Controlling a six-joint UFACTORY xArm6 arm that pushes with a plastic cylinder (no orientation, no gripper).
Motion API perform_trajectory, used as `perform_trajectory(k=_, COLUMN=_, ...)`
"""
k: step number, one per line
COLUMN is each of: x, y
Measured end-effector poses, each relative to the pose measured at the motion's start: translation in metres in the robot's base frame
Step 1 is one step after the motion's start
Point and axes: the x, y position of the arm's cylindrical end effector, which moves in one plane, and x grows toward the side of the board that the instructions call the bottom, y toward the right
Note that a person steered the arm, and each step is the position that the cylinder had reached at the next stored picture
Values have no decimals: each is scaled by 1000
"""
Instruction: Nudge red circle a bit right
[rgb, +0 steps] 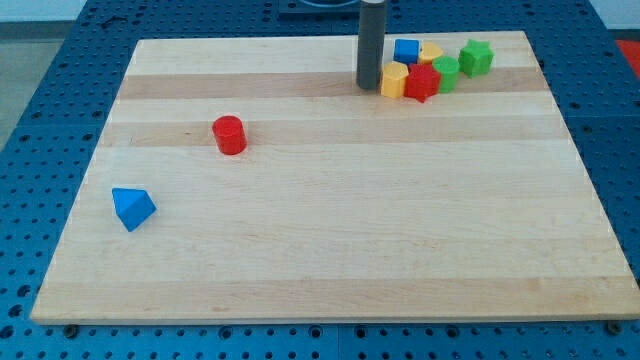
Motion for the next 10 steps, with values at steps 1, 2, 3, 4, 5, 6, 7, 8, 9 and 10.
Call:
perform_trajectory(k=1, x=48, y=-15)
perform_trajectory(k=2, x=92, y=-15)
perform_trajectory(k=3, x=110, y=-15)
perform_trajectory(k=4, x=110, y=-15)
perform_trajectory(k=5, x=111, y=-15)
perform_trajectory(k=6, x=139, y=-89)
perform_trajectory(k=7, x=160, y=-126)
perform_trajectory(k=8, x=149, y=-172)
perform_trajectory(k=9, x=125, y=-234)
perform_trajectory(k=10, x=125, y=-240)
